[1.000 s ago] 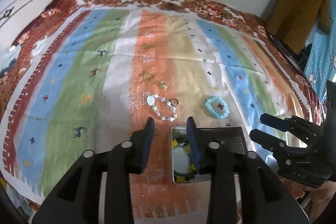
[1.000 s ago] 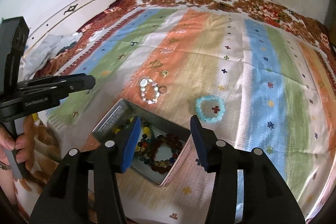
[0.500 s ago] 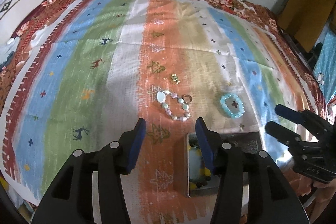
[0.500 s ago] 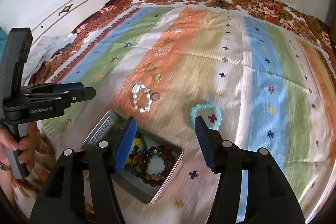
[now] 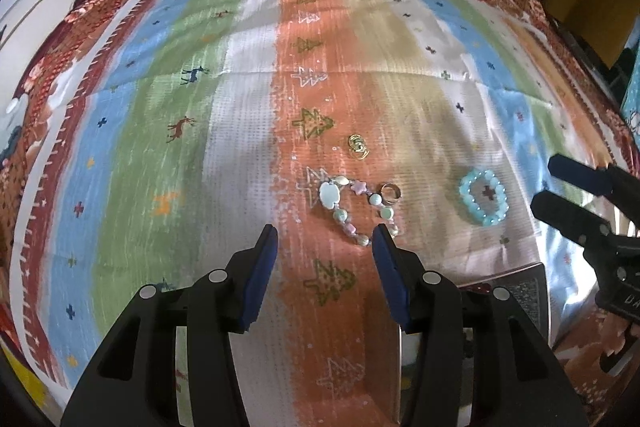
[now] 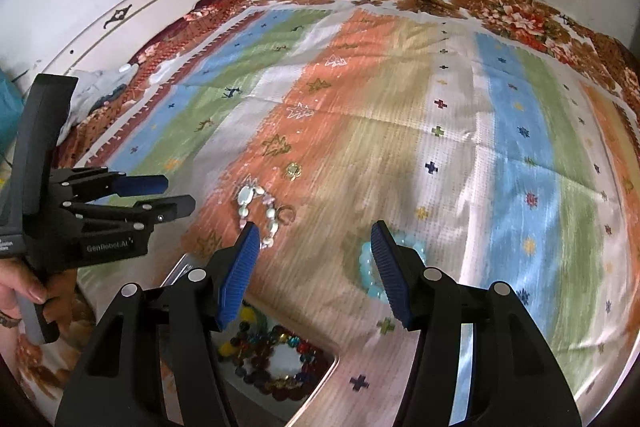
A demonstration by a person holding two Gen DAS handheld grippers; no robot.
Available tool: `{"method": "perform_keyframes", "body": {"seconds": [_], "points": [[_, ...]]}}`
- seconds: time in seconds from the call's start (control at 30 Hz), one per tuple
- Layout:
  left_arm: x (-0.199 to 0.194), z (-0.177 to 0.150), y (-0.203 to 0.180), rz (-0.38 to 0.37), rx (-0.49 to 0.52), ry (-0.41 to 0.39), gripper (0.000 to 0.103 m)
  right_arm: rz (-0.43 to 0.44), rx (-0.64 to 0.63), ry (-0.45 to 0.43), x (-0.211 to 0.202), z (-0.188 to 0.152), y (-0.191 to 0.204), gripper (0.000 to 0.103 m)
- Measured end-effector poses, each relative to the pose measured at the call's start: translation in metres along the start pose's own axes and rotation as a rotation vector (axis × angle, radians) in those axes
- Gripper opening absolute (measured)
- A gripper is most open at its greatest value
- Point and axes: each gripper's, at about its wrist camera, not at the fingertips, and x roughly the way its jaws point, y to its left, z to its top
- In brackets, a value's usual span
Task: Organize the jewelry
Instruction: 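Move left tool toward the pearl bracelet while right tool moves toward the gold ring, then close left tool on the pearl star-charm bracelet while right tool closes on the gold ring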
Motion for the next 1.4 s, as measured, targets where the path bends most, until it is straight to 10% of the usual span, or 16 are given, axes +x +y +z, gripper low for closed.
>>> {"method": "perform_keyframes", "body": {"seconds": [1.4], "points": [[0.08, 0.033, 0.002, 0.084, 0.092, 0.154, 0.037, 0.012, -0.156, 0.137, 0.11, 0.047, 0.006, 0.047]]}}
